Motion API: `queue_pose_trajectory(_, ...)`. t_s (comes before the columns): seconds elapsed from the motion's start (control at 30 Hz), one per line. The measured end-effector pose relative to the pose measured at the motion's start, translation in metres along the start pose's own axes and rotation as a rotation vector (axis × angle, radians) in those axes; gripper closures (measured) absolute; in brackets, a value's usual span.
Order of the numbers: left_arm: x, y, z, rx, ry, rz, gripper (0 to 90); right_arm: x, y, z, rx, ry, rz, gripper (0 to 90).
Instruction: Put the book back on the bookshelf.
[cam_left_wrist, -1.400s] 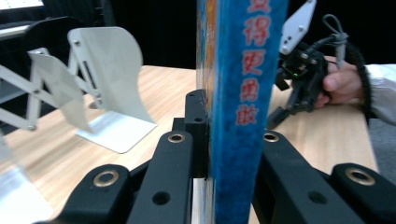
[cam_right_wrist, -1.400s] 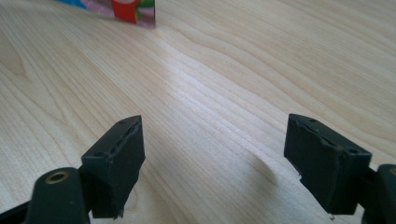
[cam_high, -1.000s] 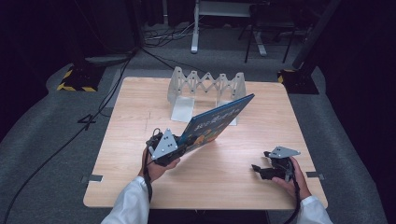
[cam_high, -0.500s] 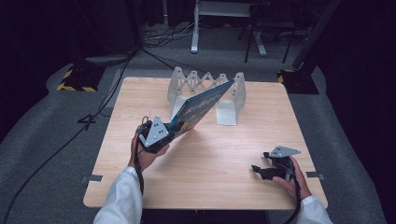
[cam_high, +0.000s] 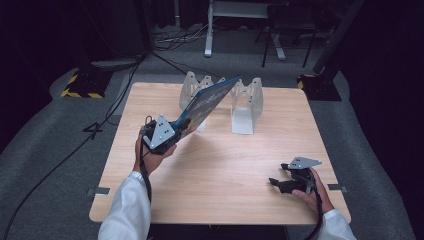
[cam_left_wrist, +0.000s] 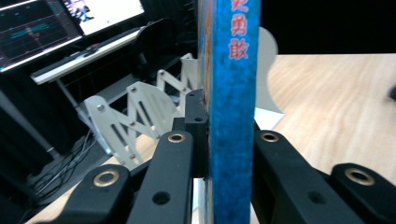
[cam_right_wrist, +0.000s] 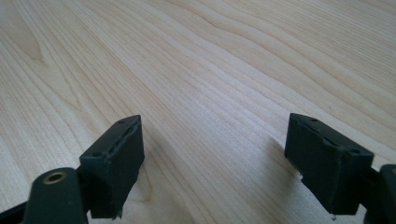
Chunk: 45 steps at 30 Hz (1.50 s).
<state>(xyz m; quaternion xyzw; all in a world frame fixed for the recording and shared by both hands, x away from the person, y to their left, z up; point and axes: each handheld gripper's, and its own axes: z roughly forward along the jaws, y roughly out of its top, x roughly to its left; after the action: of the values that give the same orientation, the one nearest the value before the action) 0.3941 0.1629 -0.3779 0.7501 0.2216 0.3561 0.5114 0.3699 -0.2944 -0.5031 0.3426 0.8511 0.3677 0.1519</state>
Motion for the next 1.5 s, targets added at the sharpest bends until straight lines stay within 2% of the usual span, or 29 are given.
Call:
queue_pose_trajectory(0.13,0.007,-0.006,0.012,-0.005,0.04,-0.041,83.0,0.0,0.0,0.0,0.0,-0.001,-0.001,20.1)
queue_pose_trajectory(0.17,0.007,-0.006,0.012,-0.005,0.04,-0.041,82.9,0.0,0.0,0.0,0.0,0.0,-0.002,20.1)
queue_pose_trajectory(0.2,0.008,-0.011,0.019,-0.008,0.053,-0.067,82.9,0.0,0.0,0.0,0.001,0.001,-0.003,20.0)
queue_pose_trajectory(0.27,0.009,-0.016,0.022,-0.018,0.053,-0.087,82.9,0.0,0.0,0.0,0.0,0.0,-0.002,20.0)
queue_pose_trajectory(0.37,0.007,-0.021,0.023,-0.04,0.077,-0.123,82.8,0.0,0.0,0.0,0.0,0.001,-0.003,20.0)
queue_pose_trajectory(0.47,0.007,-0.028,0.02,-0.066,0.097,-0.172,82.8,0.0,0.0,0.0,-0.001,0.001,-0.003,19.8)
queue_pose_trajectory(0.53,0.007,-0.037,0.016,-0.103,0.118,-0.236,82.7,0.0,0.0,0.0,-0.001,0.0,-0.003,19.8)
queue_pose_trajectory(0.7,0.006,-0.052,0.008,-0.138,0.165,-0.331,82.7,0.0,0.0,0.0,-0.001,0.001,-0.002,19.7)
queue_pose_trajectory(0.83,0.004,-0.061,0.008,-0.146,0.19,-0.36,82.6,0.0,0.0,0.0,-0.003,0.002,-0.001,19.4)
queue_pose_trajectory(0.93,0.001,-0.068,0.016,-0.113,0.196,-0.375,82.6,0.0,0.0,0.001,-0.001,0.0,-0.002,19.4)
queue_pose_trajectory(1.03,-0.003,-0.072,0.026,-0.088,0.198,-0.378,82.6,0.0,0.0,0.001,-0.002,0.0,-0.001,19.4)
queue_pose_trajectory(1.17,-0.004,-0.068,0.034,-0.073,0.205,-0.367,82.6,0.0,0.0,0.001,-0.002,0.0,-0.003,19.4)
queue_pose_trajectory(1.5,-0.002,-0.06,0.054,-0.058,0.239,-0.484,82.4,0.0,0.0,0.001,-0.004,0.002,-0.001,19.4)
